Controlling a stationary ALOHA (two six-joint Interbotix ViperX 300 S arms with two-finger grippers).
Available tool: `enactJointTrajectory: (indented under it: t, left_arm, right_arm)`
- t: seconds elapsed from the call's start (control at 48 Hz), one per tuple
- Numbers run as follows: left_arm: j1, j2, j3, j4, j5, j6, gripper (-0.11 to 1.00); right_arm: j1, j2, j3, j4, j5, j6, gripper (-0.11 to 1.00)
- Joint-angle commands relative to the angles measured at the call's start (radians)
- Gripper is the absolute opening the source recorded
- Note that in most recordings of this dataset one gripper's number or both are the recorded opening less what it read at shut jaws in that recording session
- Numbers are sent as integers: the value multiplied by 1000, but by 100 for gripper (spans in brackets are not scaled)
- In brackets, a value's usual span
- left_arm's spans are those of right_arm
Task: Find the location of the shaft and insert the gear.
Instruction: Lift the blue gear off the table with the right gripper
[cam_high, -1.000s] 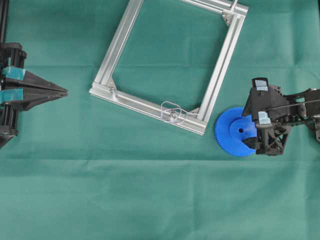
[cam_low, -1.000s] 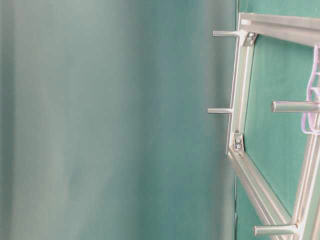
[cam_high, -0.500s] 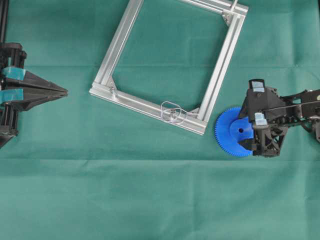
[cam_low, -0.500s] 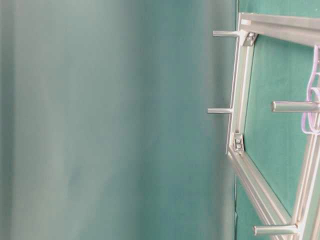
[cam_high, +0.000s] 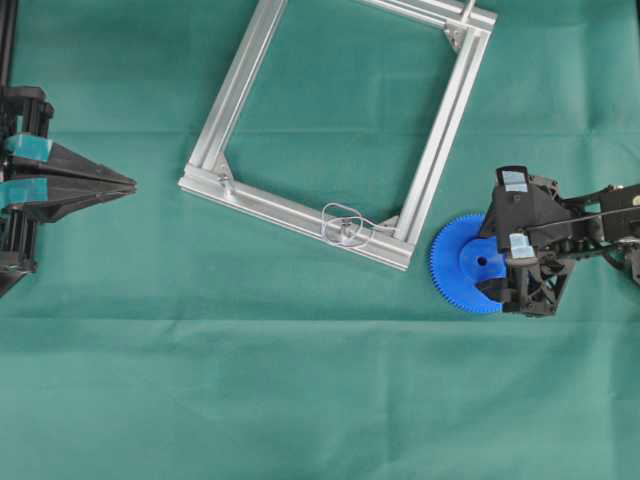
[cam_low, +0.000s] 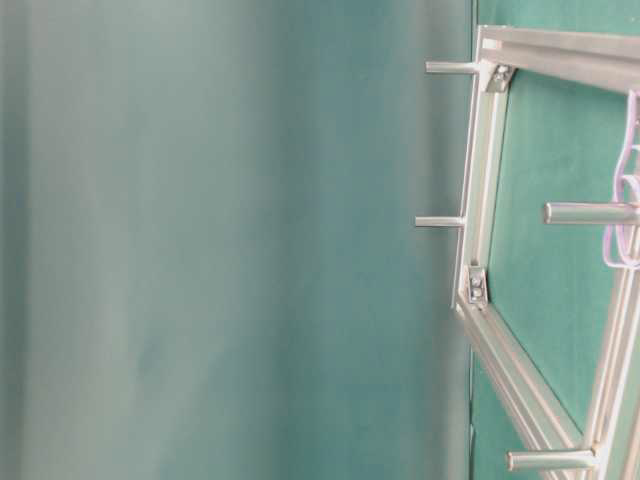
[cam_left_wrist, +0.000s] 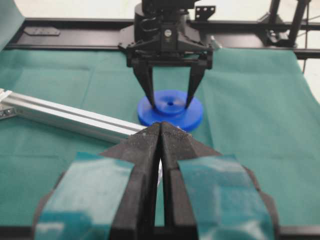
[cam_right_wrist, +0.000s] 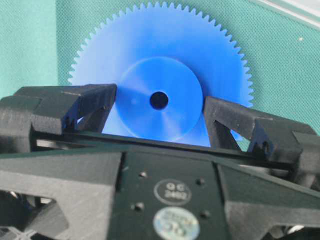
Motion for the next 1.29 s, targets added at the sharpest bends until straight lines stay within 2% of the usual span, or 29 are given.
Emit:
enactJointTrajectory:
  t: [0.0, 0.375, 0.438, 0.542, 0.98, 1.271]
  left_arm:
    - [2, 9, -26, 0, -5, 0, 1]
    - [2, 9, -26, -2, -5, 0, 1]
    - [2, 9, -26, 0, -5, 0, 1]
    - [3, 9, -25, -2, -5, 0, 1]
    - [3, 9, -26, 0, -5, 0, 1]
    - [3, 9, -26, -2, -3, 0, 1]
  right_arm:
    - [6, -5, -5, 2, -5, 3, 91]
    - [6, 6, -2, 2, 9, 26, 89]
    - [6, 17, -2, 2, 21, 28, 84]
    - [6, 25, -5, 0, 31, 28, 69]
    - [6, 25, -8, -2, 32, 20, 69]
    - [6, 2, -26, -20, 32, 21, 69]
